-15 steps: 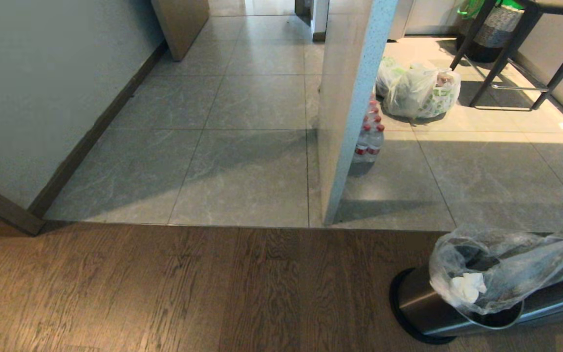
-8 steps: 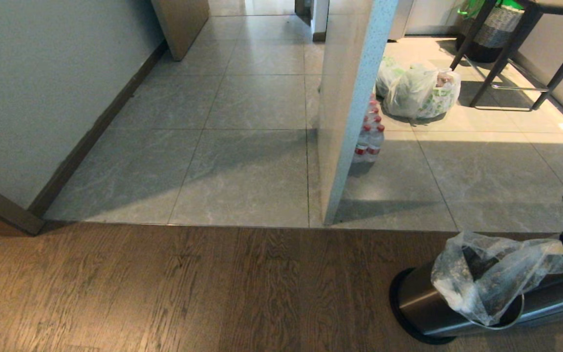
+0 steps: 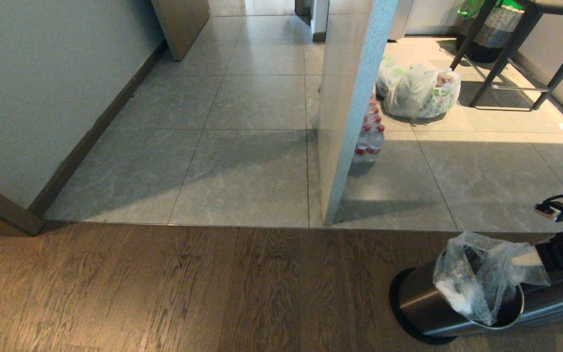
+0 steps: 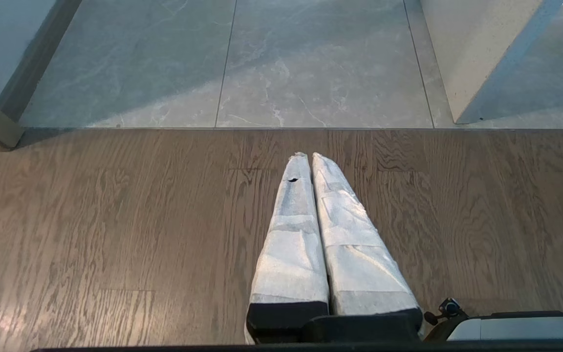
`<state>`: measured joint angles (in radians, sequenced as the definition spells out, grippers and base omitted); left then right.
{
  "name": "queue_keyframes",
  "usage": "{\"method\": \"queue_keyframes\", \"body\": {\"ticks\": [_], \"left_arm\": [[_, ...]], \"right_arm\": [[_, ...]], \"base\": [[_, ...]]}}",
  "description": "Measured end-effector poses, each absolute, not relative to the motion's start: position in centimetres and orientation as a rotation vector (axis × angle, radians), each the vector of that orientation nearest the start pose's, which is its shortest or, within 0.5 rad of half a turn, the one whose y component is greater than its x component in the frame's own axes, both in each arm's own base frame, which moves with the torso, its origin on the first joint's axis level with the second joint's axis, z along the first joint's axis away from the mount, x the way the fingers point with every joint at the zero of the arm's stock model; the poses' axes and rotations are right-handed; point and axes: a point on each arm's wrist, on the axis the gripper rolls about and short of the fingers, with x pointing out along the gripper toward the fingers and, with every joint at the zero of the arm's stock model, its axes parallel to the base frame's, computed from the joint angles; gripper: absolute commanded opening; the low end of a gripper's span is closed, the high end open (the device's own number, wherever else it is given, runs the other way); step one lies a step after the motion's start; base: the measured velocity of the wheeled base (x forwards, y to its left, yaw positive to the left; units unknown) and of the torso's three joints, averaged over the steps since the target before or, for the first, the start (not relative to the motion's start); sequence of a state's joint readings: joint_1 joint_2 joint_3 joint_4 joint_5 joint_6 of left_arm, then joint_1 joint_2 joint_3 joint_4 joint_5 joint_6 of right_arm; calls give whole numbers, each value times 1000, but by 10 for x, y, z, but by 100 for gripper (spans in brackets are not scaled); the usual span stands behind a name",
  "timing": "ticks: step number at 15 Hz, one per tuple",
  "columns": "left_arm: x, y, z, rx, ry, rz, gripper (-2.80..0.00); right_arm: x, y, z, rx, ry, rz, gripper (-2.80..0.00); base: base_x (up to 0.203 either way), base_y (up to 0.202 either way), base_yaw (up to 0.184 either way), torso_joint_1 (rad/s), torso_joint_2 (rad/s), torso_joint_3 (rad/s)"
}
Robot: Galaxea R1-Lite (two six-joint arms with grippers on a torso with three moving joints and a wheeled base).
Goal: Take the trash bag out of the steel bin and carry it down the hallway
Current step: Pick up the trash bag
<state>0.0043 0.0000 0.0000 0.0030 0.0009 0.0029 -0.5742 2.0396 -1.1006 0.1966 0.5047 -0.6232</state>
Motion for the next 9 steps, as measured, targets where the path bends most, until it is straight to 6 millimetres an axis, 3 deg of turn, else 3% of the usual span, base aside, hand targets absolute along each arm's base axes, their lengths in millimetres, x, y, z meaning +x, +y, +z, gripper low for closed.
{"method": "queue_keyframes", "body": {"ticks": [9], "left_arm": [[-23,0,75,3,4,6,-280]], "right_arm": [[293,-152,72,169,975,273,0]], "base": [[0,0,0,0,0,0]]}}
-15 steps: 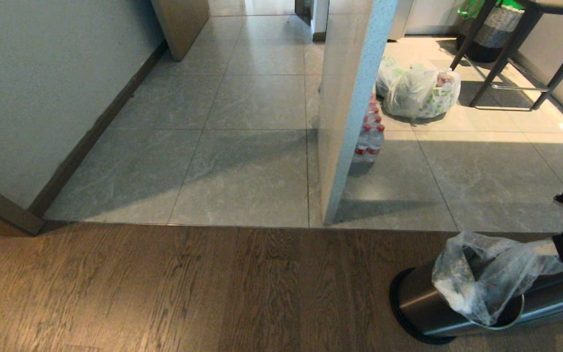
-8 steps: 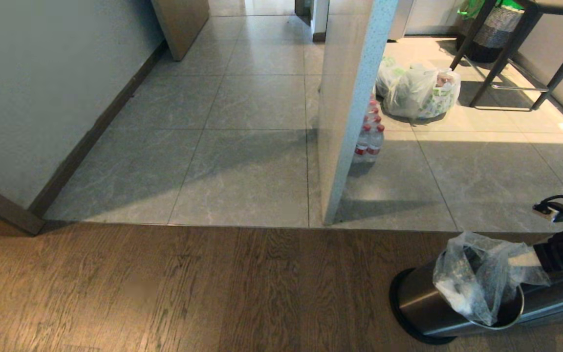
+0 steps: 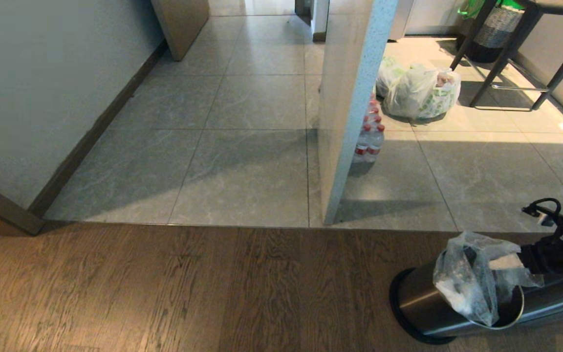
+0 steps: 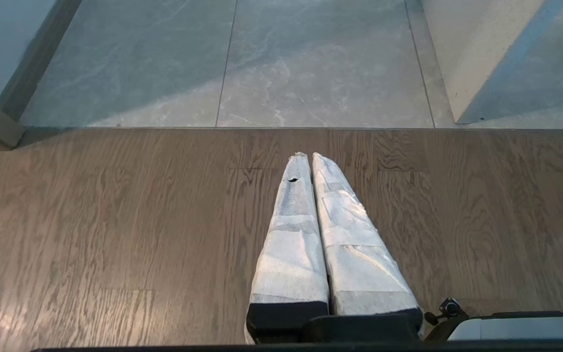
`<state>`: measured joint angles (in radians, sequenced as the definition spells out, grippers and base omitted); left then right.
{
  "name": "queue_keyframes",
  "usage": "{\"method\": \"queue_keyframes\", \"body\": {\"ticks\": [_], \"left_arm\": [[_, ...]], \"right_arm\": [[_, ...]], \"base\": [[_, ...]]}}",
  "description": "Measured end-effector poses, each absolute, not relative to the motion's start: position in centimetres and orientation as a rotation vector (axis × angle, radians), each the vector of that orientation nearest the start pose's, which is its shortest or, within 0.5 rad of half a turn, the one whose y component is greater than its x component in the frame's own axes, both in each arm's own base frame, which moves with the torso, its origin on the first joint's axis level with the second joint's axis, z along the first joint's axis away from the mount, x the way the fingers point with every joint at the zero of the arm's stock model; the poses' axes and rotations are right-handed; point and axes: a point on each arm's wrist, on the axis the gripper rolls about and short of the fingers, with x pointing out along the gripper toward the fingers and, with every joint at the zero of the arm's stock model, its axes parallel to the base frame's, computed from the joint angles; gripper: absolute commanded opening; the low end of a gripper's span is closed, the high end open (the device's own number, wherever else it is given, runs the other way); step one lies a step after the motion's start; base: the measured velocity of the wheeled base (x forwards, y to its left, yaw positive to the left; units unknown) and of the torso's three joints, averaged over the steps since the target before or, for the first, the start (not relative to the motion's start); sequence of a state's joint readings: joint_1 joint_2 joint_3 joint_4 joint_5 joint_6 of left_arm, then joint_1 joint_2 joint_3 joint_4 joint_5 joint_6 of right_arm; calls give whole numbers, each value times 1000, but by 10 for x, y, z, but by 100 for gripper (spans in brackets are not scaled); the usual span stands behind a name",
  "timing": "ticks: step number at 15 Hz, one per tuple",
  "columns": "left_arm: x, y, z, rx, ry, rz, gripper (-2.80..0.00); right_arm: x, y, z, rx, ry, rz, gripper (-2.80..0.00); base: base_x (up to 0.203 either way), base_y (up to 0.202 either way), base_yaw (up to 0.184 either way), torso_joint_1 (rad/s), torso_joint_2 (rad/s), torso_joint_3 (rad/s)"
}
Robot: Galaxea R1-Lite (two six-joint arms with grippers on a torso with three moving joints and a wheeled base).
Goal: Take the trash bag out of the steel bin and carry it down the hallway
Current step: Pick up the trash bag
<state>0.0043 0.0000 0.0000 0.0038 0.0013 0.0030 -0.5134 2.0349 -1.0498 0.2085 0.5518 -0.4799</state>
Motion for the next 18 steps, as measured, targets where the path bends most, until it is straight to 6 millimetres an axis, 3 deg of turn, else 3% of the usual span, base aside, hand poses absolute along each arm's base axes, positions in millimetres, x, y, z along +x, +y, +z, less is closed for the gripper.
{"method": "queue_keyframes", "body": {"ticks": [5,18], "left_arm": [[-23,0,75,3,3,6,-280],[-23,0,75,3,3,6,-280]], "right_arm": [[286,-137,66,271,1042,365,0],[323,-133,36,192,1008,392,0]], "base": [[0,0,0,0,0,0],[0,0,0,0,0,0]]}}
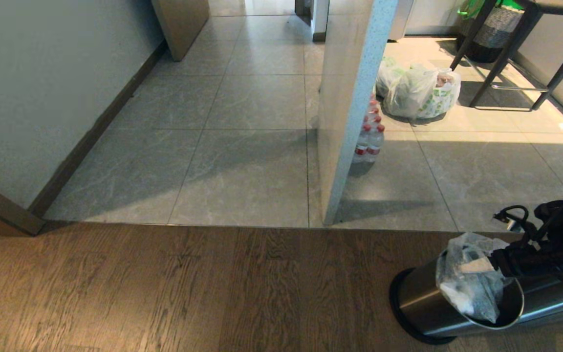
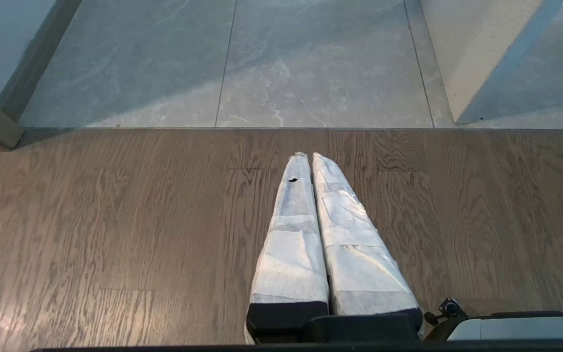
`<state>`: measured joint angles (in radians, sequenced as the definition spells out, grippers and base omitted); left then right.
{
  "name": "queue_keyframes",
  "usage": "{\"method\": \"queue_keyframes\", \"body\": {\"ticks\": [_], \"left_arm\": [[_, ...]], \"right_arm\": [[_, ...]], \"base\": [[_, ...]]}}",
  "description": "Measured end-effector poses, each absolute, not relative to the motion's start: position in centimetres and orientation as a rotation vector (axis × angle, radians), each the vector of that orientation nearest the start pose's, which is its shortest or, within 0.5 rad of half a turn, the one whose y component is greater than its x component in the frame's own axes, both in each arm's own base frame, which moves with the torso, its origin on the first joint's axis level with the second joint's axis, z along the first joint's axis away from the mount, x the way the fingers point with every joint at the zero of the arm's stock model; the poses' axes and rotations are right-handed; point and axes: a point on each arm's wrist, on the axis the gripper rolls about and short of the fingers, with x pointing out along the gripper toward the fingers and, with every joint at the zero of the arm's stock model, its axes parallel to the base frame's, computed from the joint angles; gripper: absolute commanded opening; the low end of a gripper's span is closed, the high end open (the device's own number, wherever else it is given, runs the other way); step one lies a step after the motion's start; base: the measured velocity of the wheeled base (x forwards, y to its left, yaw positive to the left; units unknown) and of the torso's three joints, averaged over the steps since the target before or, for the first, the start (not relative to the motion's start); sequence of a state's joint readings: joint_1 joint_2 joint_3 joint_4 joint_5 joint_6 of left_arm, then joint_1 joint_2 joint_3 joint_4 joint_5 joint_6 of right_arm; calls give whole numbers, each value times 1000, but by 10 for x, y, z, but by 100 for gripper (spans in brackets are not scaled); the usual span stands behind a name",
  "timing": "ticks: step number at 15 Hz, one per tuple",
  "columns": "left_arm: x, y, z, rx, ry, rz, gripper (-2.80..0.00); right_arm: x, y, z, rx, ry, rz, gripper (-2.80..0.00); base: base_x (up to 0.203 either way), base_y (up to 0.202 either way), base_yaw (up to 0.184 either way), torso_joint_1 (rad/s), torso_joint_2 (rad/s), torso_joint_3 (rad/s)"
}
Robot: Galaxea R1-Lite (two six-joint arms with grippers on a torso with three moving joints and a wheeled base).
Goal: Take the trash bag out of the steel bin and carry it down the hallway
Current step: Pick up the trash bag
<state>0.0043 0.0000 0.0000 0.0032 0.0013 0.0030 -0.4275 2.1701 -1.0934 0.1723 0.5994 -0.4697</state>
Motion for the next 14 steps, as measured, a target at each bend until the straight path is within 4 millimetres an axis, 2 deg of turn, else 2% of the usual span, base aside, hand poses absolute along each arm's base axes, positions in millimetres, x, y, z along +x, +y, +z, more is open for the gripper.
{"method": "queue_keyframes", "body": {"ticks": [7,14], "left_arm": [[-23,0,75,3,3,6,-280],[-23,0,75,3,4,5,-280]], "right_arm": [[328,-121,27,187,1047,429,0],[344,-119,13,161,1050,440,0]], "base": [[0,0,0,0,0,0],[0,0,0,0,0,0]]}}
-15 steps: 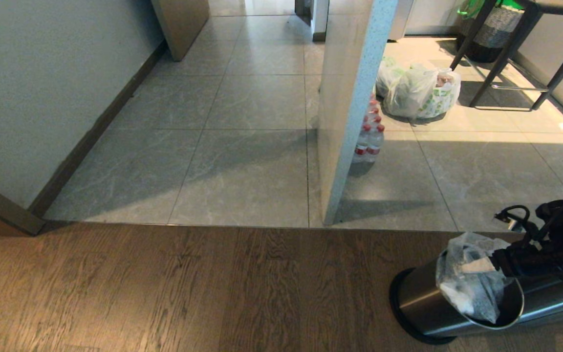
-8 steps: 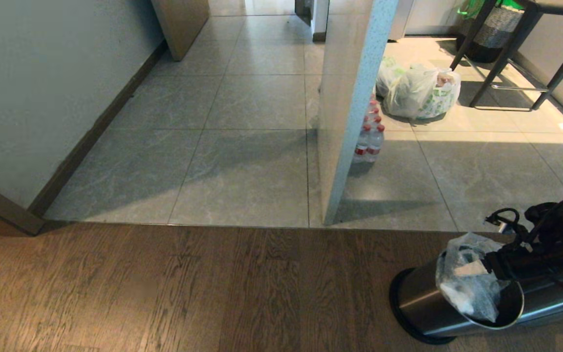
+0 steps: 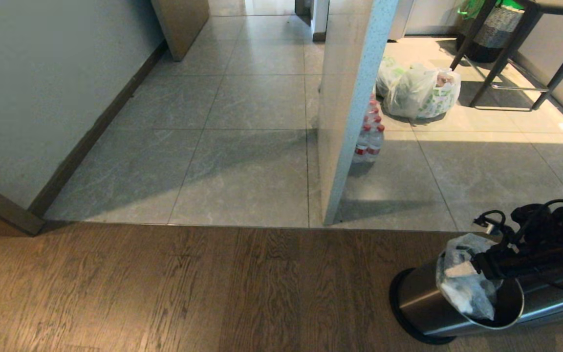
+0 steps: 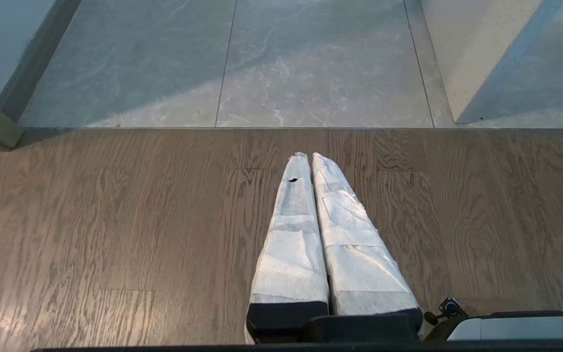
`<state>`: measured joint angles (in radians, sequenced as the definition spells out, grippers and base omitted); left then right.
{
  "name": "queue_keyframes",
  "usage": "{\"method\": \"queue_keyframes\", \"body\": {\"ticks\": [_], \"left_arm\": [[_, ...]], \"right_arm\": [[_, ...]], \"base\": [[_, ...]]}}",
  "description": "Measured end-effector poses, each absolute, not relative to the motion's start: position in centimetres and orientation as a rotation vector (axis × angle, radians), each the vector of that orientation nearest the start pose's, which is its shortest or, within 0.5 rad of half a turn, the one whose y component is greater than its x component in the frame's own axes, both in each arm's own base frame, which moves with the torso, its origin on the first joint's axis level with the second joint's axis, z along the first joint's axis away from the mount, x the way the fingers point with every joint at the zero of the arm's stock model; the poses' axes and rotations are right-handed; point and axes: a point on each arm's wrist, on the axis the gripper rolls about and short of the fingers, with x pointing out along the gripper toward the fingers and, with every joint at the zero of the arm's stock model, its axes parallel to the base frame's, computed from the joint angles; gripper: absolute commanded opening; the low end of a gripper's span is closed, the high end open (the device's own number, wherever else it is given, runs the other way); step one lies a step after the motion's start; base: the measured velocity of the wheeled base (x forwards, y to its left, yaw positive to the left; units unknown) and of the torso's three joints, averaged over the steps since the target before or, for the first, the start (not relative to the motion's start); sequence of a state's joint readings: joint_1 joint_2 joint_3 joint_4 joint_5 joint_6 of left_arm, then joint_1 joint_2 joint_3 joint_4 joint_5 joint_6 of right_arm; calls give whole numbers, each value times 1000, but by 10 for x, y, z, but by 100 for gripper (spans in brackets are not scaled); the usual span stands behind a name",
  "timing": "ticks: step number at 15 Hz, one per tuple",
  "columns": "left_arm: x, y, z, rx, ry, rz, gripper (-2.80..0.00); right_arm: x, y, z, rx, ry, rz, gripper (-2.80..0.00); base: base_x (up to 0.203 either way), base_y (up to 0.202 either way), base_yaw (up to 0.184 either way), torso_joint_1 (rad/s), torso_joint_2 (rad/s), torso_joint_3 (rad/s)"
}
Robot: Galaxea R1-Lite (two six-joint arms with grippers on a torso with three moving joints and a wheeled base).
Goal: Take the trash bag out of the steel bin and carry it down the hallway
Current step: Pick up the trash bag
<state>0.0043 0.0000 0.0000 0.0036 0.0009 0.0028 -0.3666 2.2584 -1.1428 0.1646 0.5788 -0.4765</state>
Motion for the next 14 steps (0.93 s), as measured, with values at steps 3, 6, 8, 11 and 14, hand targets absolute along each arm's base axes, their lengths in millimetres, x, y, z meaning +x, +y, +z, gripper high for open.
{"method": "queue_keyframes", "body": {"ticks": [3,6,8,11,14], "left_arm": [[-23,0,75,3,3,5,-280],[-23,0,75,3,3,4,-280],[-23,0,75,3,3,5,-280],[-23,0,75,3,3,5,-280],[-23,0,75,3,3,5,-280]], "right_arm": [[347,-120,9,156,1046,435,-280],[349,-119,5,148,1050,433,-280],[349,-118,4,148,1055,432,-280],[348,-117,5,150,1059,432,-280],[345,-116,8,152,1059,430,-280]], "base": [[0,0,0,0,0,0],[0,0,0,0,0,0],[0,0,0,0,0,0],[0,0,0,0,0,0],[0,0,0,0,0,0]]}}
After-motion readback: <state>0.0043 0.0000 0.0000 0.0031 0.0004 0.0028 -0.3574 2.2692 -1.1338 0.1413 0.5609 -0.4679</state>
